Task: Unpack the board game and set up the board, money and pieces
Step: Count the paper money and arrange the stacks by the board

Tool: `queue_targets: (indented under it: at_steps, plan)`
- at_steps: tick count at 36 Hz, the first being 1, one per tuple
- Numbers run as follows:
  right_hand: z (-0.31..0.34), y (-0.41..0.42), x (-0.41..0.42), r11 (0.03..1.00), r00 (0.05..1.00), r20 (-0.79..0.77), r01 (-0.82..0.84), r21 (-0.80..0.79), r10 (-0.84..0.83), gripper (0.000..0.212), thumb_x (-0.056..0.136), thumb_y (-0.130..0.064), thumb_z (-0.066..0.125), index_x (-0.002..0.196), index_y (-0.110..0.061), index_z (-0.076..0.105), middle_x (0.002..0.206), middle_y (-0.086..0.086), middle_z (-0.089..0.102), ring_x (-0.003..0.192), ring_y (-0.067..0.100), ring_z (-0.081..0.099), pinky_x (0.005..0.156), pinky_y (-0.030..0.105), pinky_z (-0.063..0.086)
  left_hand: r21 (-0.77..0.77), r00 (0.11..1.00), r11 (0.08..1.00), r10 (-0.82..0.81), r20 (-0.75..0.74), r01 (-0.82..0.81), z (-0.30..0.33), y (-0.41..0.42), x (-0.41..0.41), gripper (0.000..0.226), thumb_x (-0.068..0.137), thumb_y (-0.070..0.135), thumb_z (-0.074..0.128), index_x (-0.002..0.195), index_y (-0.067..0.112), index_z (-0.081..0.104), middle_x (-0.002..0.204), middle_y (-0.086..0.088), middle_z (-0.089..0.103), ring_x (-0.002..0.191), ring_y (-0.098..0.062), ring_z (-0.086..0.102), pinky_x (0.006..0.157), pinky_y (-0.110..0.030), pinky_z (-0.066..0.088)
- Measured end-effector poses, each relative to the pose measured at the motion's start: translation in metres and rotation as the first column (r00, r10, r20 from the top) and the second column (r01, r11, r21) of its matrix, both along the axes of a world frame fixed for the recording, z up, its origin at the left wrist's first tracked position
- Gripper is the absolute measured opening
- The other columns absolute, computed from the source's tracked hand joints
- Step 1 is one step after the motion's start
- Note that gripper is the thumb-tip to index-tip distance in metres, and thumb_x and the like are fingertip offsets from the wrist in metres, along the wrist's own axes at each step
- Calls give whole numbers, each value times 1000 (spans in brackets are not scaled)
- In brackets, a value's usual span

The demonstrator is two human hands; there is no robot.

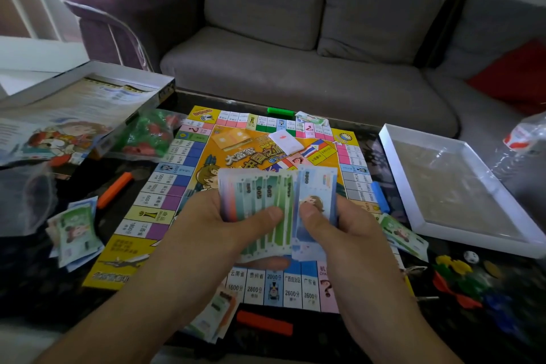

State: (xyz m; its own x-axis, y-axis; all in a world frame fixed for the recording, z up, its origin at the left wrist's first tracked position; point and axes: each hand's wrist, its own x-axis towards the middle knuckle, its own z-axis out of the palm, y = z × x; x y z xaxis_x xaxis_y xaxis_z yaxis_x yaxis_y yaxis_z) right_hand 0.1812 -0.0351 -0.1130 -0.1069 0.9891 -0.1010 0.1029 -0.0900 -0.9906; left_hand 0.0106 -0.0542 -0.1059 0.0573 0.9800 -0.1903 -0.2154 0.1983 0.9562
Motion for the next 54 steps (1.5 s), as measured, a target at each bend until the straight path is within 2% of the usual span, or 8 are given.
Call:
queue_targets:
  at_steps: [6,15,30,37,42,45,50,54]
  plan:
    - [0,2,3,999,999,-9,49,-12,-49,27,102,-37,60,124,-36,74,112,-6,79,102,23,77,94,50,59,-4,998,999,53,-40,-53,-3,3,-2,24,90,7,72,113,14,78,103,-8,81,91,-30,79,75,-52,65]
    - [-1,3,5,998,995,76,61,21,-62,23,103,-34,60,119,-34,76,106,-9,80,99,17,76,93,49,58,-92,995,995,48,85,-40,-1,3,-2,25,93,11,67,117,7,74,107,-13,80,96,-34,78,76,-55,64]
    - [-3,-1,3,993,986,119,109,35,-112,20,105,-28,59,106,-32,79,95,-11,80,87,14,78,83,49,62,-104,999,994,27,-18,-28,0,3,-9,22,89,13,73,111,11,77,103,-9,81,91,-30,79,68,-49,66]
    - [-8,-1,-4,996,952,305,-12,93,-18,17,106,-35,59,97,-36,73,92,-17,75,81,3,71,66,27,55,-90,936,932,348,-47,-351,12,18,-54,25,91,13,73,115,8,69,97,-10,81,85,-27,80,65,-46,66]
    - [-26,-13,-38,949,803,535,-315,6,263,28,108,-34,56,82,-26,61,66,-15,56,57,3,53,52,19,38,-48,909,907,417,-16,-418,18,19,-77,18,94,12,72,111,8,69,95,-10,81,84,-26,80,63,-45,66]
    - [-36,-20,-64,922,734,589,-385,-49,338,15,108,-35,56,95,-30,63,84,-12,63,68,-3,61,50,14,44,-23,910,910,414,-8,-414,19,16,-82,16,93,12,73,109,9,69,92,-8,81,84,-26,80,64,-45,66]
    - [-54,-28,-83,888,542,789,-459,-10,289,18,106,-32,55,122,-30,64,108,-7,69,98,14,67,80,41,61,-13,923,923,385,14,-385,20,12,-80,18,94,11,73,112,9,70,93,-8,81,84,-27,80,63,-45,66]
    - [-62,-34,-88,859,455,870,-506,78,189,25,107,-30,53,129,-29,63,120,-8,64,112,13,58,91,36,55,8,924,924,383,11,-383,19,11,-86,19,94,12,74,112,11,71,95,-8,81,85,-26,80,64,-44,65]
